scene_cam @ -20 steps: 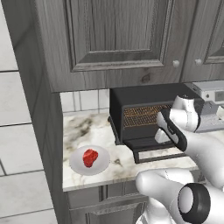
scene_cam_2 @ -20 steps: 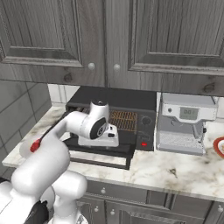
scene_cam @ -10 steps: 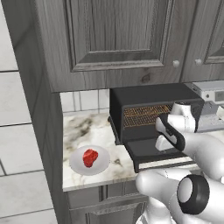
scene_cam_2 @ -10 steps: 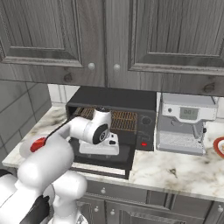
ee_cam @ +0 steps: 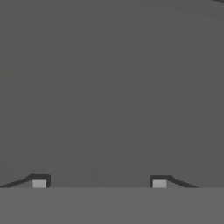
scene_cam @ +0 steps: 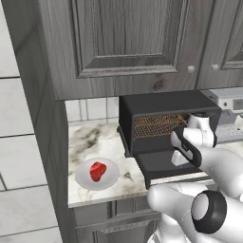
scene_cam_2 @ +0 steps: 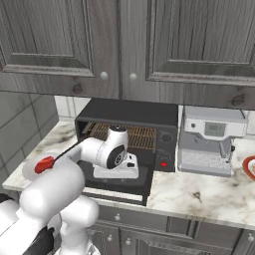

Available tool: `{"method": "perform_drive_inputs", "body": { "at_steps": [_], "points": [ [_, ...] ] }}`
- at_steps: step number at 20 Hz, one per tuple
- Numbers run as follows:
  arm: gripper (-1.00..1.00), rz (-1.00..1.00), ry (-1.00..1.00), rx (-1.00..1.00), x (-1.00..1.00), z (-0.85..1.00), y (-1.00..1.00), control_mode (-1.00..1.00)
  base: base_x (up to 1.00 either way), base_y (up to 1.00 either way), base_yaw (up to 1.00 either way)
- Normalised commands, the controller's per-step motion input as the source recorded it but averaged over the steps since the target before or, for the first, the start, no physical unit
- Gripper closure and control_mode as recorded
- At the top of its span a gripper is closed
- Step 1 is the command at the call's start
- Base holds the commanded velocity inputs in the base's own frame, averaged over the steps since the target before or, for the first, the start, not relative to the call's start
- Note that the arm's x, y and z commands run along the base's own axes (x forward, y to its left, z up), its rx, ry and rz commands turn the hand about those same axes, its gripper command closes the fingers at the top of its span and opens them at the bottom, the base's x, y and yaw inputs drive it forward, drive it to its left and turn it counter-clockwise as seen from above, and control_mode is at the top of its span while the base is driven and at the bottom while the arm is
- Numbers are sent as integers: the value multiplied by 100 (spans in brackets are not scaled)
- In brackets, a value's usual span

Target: Open the toaster oven door. Place the bread on the top rack in the toaster oven and place the steak on the bottom rack.

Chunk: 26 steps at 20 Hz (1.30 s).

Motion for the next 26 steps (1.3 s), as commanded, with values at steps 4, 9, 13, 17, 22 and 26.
{"method": "perform_drive_inputs", "body": {
  "at_steps": [4, 9, 13, 17, 22, 26],
  "points": [
    [-100, 0, -22, 6, -4, 25, 0, -100, 0, 0, 0],
    [-100, 0, -28, 12, -3, 49, -1, -100, 0, 0, 0],
    [-100, 3, -28, 18, -1, 44, -6, -100, 0, 0, 0],
    [-100, 5, -27, 16, -3, 23, -2, -100, 0, 0, 0],
    [-100, 8, -29, 19, 0, 15, -1, -100, 0, 0, 0],
    [-100, 15, -30, 20, -1, 9, -6, -100, 0, 0, 0]
  ]
}}
